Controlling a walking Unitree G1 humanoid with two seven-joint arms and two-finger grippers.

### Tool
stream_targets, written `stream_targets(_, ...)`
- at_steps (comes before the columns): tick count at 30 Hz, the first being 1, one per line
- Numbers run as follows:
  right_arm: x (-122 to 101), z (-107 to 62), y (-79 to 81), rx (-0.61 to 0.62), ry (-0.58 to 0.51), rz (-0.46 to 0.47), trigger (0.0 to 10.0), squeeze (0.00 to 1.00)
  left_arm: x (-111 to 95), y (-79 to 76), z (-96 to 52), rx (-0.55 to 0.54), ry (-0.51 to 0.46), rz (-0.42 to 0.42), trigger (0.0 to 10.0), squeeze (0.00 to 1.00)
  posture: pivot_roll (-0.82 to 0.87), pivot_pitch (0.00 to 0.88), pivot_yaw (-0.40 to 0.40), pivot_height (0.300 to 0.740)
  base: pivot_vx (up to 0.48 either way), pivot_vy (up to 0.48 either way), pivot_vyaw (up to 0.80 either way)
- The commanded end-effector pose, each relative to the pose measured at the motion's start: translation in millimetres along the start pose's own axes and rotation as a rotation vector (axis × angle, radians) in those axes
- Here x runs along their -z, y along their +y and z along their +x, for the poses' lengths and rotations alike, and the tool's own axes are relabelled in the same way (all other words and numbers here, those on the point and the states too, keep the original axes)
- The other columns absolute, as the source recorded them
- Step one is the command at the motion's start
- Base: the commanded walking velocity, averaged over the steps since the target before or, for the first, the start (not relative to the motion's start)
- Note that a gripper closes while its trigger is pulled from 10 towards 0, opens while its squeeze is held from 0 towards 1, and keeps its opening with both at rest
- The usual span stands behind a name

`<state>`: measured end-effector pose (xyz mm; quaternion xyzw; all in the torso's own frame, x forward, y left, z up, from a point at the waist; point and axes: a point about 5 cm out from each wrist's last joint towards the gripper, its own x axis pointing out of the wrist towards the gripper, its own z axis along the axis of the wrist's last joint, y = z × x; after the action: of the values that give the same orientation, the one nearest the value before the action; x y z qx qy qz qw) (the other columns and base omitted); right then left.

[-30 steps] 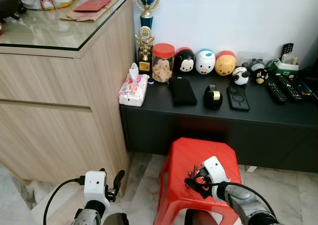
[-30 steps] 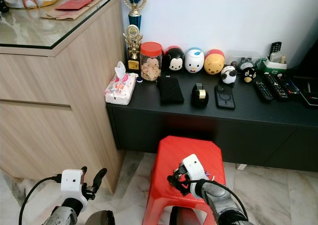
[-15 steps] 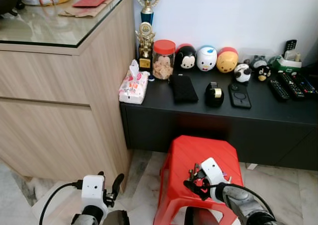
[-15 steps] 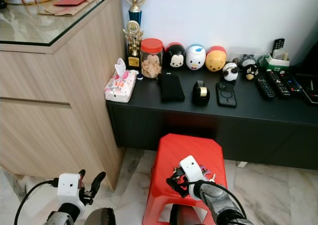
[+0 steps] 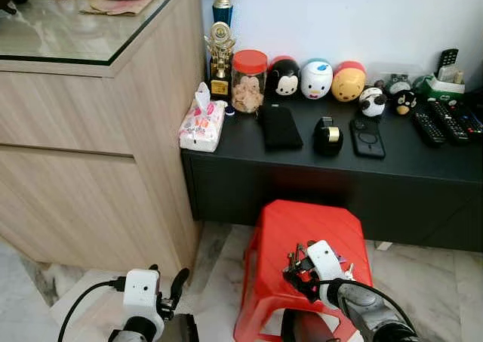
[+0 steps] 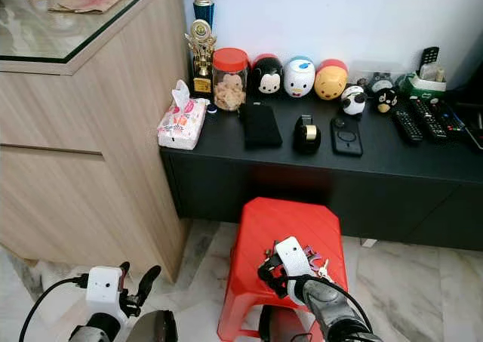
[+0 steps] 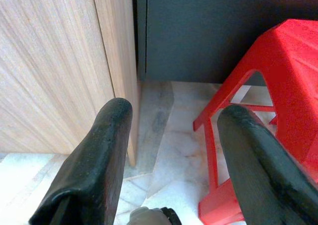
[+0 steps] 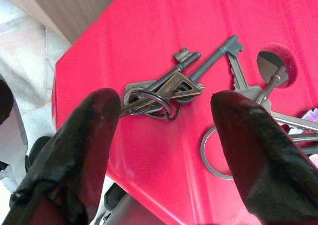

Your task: Hang keys on a hook

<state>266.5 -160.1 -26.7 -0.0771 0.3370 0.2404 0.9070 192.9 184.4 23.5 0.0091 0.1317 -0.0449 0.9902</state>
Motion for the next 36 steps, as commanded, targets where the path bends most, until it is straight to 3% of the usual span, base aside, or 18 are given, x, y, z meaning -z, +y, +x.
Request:
stream_targets(1, 1.7, 0.2, 0.4, 0.005, 0.007, 0.022, 10.0, 0.0, -1.6, 0.0, -1.8, 0.004, 0.004, 0.009, 10.0, 0.0, 0.07, 0.104, -0.056, 0.612, 0.0, 0.0, 0.0)
stream_targets(25, 1.8, 1.6, 8.9, -0.032, -0.048, 0.067, 10.0, 0.0, -1.9, -0.8, -7.1, 0.01, 0.019, 0.015, 10.0, 0.0, 0.08, 0.128, -0.047, 0.612, 0.0, 0.0, 0.0)
stream_targets(26, 1.6, 1.6, 8.5, -0.029, -0.05, 0.067, 2.2, 0.0, -2.2, -1.0, -7.0, 0.012, 0.02, 0.015, 10.0, 0.0, 0.08, 0.128, -0.046, 0.612, 0.0, 0.0, 0.0)
stream_targets(27, 1.6, 1.6, 8.5, -0.029, -0.05, 0.067, 2.2, 0.0, -2.2, -1.0, -7.0, 0.012, 0.02, 0.015, 10.0, 0.0, 0.08, 0.128, -0.046, 0.612, 0.0, 0.0, 0.0)
stream_targets(28, 1.3, 1.4, 8.0, -0.026, -0.054, 0.07, 0.0, 0.0, -2.5, -1.2, -6.7, 0.012, 0.021, 0.016, 10.0, 0.0, 0.08, 0.128, -0.045, 0.612, 0.0, 0.0, 0.0)
stream_targets(36, -0.4, 1.0, 6.0, -0.017, -0.066, 0.078, 0.0, 0.0, -2.8, -2.8, -3.9, 0.021, 0.021, 0.015, 10.0, 0.0, 0.07, 0.122, -0.045, 0.612, 0.0, 0.0, 0.0)
